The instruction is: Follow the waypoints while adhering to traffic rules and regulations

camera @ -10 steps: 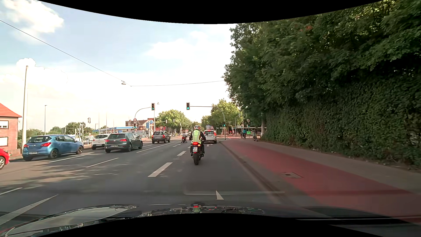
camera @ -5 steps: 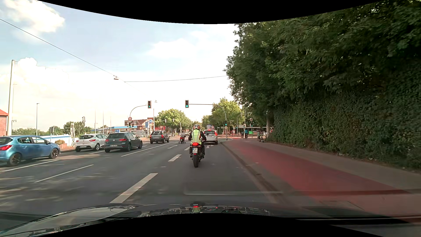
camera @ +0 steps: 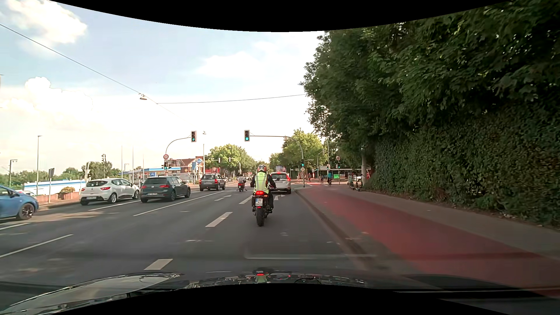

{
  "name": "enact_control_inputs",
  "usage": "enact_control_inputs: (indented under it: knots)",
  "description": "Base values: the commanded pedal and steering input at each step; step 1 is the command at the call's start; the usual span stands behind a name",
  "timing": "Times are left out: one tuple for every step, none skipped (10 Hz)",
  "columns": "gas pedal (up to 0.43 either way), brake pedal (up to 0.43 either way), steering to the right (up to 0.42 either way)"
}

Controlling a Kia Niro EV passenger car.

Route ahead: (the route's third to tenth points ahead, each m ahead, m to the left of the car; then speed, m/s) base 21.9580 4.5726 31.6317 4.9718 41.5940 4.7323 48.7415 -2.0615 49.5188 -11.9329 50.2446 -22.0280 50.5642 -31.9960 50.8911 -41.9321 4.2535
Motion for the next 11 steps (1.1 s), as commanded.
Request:
enact_control_inputs:
  knots:
    - [0.000,0.000,-0.012]
    - [0.000,0.000,-0.016]
    - [0.000,0.000,-0.021]
    - [0.000,0.000,-0.021]
    - [0.000,0.000,-0.021]
    - [0.000,0.000,-0.021]
    - [0.000,0.000,-0.021]
    - [0.000,0.000,-0.021]
    - [0.000,0.000,-0.022]
    - [0.000,0.000,-0.021]
    - [0.000,0.000,-0.022]
